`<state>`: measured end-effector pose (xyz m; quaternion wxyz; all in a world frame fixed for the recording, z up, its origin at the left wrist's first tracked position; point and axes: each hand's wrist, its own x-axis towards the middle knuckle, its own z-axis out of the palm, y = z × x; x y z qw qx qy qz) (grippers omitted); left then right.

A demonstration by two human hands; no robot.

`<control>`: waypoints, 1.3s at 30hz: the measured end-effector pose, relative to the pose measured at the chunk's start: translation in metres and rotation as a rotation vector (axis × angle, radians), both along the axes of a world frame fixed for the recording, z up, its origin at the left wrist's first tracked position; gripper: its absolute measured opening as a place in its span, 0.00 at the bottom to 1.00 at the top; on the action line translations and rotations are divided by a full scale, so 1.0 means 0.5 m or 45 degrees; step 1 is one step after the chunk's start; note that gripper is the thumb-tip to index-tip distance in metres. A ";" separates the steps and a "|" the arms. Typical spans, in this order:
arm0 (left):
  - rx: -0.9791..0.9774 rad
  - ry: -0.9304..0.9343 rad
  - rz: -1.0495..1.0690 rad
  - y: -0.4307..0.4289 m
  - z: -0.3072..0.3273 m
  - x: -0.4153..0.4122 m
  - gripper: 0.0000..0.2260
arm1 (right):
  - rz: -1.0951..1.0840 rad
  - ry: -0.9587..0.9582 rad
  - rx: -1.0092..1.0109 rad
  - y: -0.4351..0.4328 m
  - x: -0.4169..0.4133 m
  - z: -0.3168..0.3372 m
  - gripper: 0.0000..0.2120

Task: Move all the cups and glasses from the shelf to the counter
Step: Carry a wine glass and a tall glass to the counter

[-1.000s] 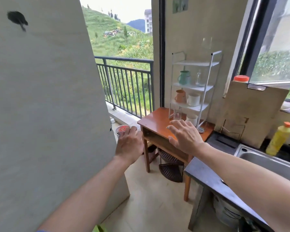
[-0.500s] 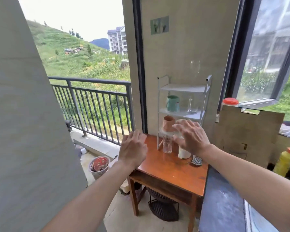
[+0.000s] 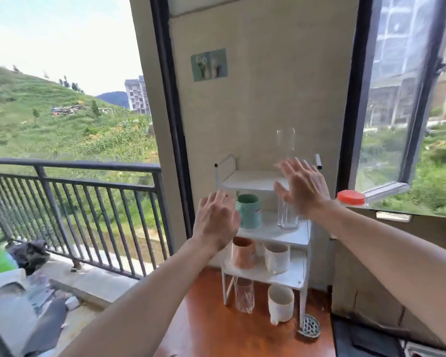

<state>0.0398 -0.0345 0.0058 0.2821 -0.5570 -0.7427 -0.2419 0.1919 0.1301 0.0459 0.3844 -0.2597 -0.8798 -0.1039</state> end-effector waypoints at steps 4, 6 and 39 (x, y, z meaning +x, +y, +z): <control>-0.017 -0.031 -0.119 0.102 0.006 -0.061 0.11 | -0.121 0.082 -0.049 0.079 -0.066 0.036 0.25; -0.034 -0.034 -0.174 0.156 0.009 -0.088 0.12 | -0.183 0.146 -0.071 0.116 -0.094 0.052 0.28; 0.225 -0.050 -0.556 0.308 -0.068 -0.167 0.10 | -0.177 0.832 -0.369 0.103 -0.139 0.054 0.41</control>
